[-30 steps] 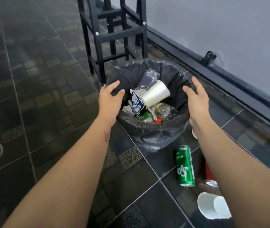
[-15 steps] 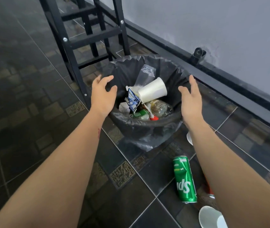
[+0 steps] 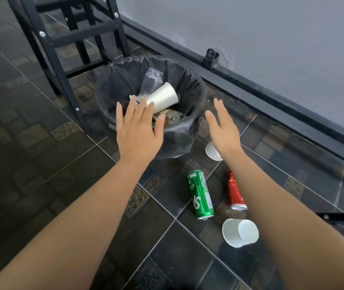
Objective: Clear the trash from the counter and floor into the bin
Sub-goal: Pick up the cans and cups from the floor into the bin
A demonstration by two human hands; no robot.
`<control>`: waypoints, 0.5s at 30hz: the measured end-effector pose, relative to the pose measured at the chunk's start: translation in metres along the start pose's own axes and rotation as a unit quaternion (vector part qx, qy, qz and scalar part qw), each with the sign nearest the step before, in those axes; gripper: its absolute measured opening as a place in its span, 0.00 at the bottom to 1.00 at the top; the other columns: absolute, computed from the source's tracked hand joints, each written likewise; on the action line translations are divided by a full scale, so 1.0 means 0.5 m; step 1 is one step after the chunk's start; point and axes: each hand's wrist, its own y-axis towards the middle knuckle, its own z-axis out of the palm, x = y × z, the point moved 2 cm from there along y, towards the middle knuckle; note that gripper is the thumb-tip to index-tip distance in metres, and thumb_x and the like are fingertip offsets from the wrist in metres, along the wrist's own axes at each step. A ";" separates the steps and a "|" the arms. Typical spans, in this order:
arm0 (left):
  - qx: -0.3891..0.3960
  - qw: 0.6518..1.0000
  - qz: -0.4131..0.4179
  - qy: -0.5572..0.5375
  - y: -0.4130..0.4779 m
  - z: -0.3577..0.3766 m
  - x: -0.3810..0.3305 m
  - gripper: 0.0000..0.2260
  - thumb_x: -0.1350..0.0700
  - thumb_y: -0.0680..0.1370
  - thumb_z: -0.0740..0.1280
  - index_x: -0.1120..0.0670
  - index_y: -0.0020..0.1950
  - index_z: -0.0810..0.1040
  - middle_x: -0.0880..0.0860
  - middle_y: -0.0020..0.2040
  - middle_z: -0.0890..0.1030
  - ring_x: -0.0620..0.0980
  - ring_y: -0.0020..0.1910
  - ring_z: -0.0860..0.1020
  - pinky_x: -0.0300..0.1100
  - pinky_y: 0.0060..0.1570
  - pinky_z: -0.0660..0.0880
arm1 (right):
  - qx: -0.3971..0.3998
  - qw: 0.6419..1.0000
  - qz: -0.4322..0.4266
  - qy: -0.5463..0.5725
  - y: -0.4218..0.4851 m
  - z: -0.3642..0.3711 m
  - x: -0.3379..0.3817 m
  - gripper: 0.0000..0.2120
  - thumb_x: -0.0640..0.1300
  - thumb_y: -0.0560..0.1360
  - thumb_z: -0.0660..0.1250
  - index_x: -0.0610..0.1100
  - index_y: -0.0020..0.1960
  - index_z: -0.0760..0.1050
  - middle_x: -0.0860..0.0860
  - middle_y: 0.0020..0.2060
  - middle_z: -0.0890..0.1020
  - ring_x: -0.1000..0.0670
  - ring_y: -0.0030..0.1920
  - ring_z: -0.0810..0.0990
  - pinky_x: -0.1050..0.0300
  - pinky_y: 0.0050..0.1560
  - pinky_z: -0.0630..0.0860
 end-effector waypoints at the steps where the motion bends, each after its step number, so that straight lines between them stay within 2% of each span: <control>1: -0.001 1.000 0.017 0.002 -0.013 0.005 -0.023 0.24 0.45 0.83 0.52 0.58 0.71 0.75 0.56 0.73 0.73 0.57 0.76 0.65 0.58 0.77 0.51 | -0.006 1.000 0.002 -0.012 -0.010 -0.017 -0.014 0.26 0.58 0.82 0.54 0.57 0.78 0.55 0.60 0.78 0.56 0.54 0.76 0.57 0.55 0.74 0.54; 4: -0.009 0.999 0.051 -0.009 -0.054 0.021 -0.092 0.24 0.47 0.83 0.55 0.59 0.74 0.71 0.57 0.74 0.71 0.56 0.76 0.64 0.58 0.76 0.53 | -0.015 0.998 0.016 -0.052 -0.051 -0.061 -0.072 0.27 0.58 0.81 0.55 0.56 0.78 0.55 0.59 0.77 0.57 0.52 0.76 0.61 0.52 0.74 0.57; 6: 0.006 0.997 0.070 -0.013 -0.081 0.034 -0.139 0.25 0.49 0.83 0.56 0.59 0.77 0.65 0.59 0.77 0.65 0.57 0.78 0.60 0.57 0.77 0.50 | -0.016 0.995 0.031 -0.096 -0.083 -0.080 -0.120 0.28 0.58 0.81 0.57 0.54 0.78 0.55 0.57 0.78 0.58 0.51 0.76 0.61 0.49 0.74 0.59; 10: 0.099 0.987 0.121 -0.041 -0.143 0.083 -0.220 0.27 0.51 0.83 0.58 0.59 0.80 0.58 0.59 0.80 0.57 0.56 0.80 0.54 0.53 0.78 0.50 | 0.020 0.980 0.076 -0.183 -0.133 -0.087 -0.217 0.31 0.57 0.80 0.60 0.50 0.79 0.54 0.51 0.78 0.56 0.47 0.76 0.60 0.49 0.73 0.59; 12: 0.190 0.975 0.092 -0.064 -0.175 0.122 -0.240 0.28 0.50 0.84 0.57 0.58 0.81 0.53 0.58 0.81 0.53 0.55 0.80 0.51 0.51 0.78 0.51 | 0.050 0.970 0.116 -0.206 -0.146 -0.076 -0.263 0.34 0.56 0.79 0.61 0.49 0.79 0.52 0.50 0.79 0.54 0.45 0.76 0.59 0.47 0.73 0.59; 15: 0.317 0.945 -0.018 -0.085 -0.210 0.180 -0.251 0.33 0.45 0.83 0.59 0.58 0.81 0.48 0.60 0.81 0.50 0.56 0.80 0.51 0.49 0.78 0.52 | 0.089 0.949 0.188 -0.236 -0.153 -0.053 -0.315 0.39 0.59 0.77 0.64 0.49 0.79 0.48 0.48 0.79 0.52 0.41 0.76 0.59 0.44 0.72 0.60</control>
